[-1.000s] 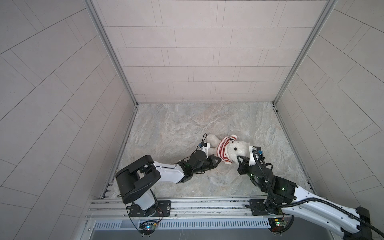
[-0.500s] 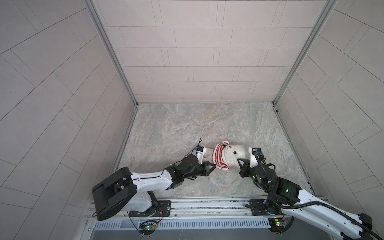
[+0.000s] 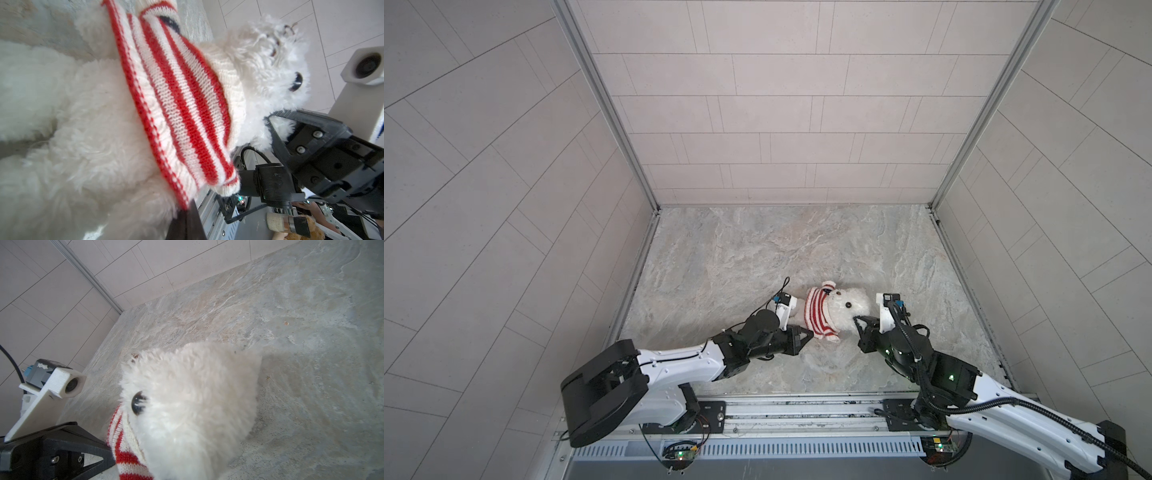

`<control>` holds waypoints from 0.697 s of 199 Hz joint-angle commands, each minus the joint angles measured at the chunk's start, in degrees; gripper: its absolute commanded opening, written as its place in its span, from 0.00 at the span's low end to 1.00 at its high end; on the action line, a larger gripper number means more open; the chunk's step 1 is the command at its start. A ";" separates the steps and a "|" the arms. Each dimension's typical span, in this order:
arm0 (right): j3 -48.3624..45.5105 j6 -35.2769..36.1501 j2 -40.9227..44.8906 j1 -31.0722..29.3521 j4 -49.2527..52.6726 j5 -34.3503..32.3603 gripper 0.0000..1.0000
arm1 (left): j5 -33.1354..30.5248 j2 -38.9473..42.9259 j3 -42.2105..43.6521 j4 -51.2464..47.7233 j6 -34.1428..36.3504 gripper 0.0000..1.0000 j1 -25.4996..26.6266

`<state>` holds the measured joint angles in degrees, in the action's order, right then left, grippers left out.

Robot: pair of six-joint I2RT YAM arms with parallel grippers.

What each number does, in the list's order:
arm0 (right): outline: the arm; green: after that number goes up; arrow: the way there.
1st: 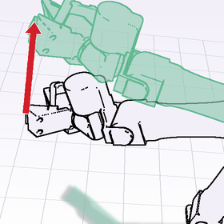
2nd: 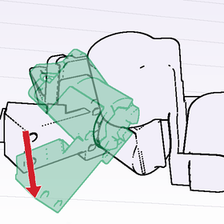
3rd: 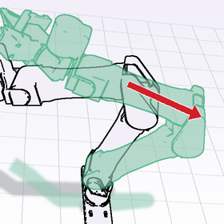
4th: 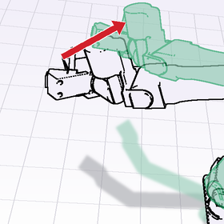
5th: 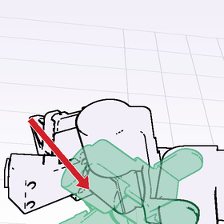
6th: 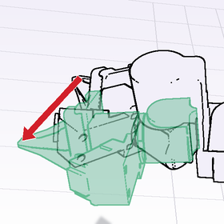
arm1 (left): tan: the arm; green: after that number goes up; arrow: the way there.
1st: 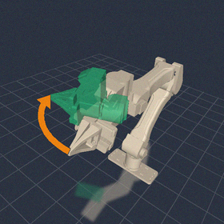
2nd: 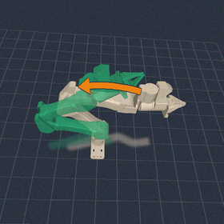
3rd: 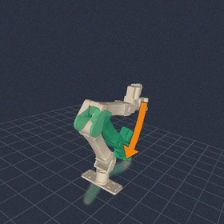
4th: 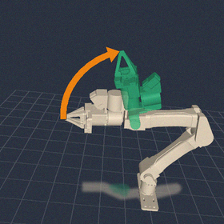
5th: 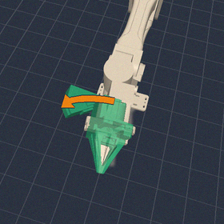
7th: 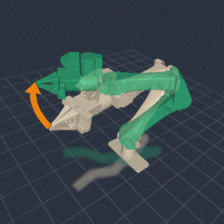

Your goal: Dress the teddy bear

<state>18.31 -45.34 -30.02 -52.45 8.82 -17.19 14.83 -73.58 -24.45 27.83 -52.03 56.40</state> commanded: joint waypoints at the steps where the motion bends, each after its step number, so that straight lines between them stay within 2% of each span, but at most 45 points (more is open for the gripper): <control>1: 0.39 -2.80 -0.96 0.27 -3.70 -4.40 0.00 | -3.06 -2.78 -1.53 1.83 -2.21 0.07 0.21; 55: -1.06 -3.39 -0.17 -0.35 -4.31 -4.87 0.00 | -5.07 -4.00 -0.73 5.56 -5.01 0.29 0.21; 85: -1.06 -3.30 0.04 -0.55 -4.12 -4.96 0.00 | -5.36 -3.22 -1.43 5.59 -5.23 0.31 -0.18; 139: -1.44 -3.38 -0.22 -0.82 -4.60 -4.87 0.00 | -4.81 -3.36 -2.92 5.11 -5.59 0.27 -1.93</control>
<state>17.32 -47.46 -30.74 -52.88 6.76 -20.62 10.15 -76.71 -25.23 32.23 -57.58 55.09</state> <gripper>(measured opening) 0.079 0.281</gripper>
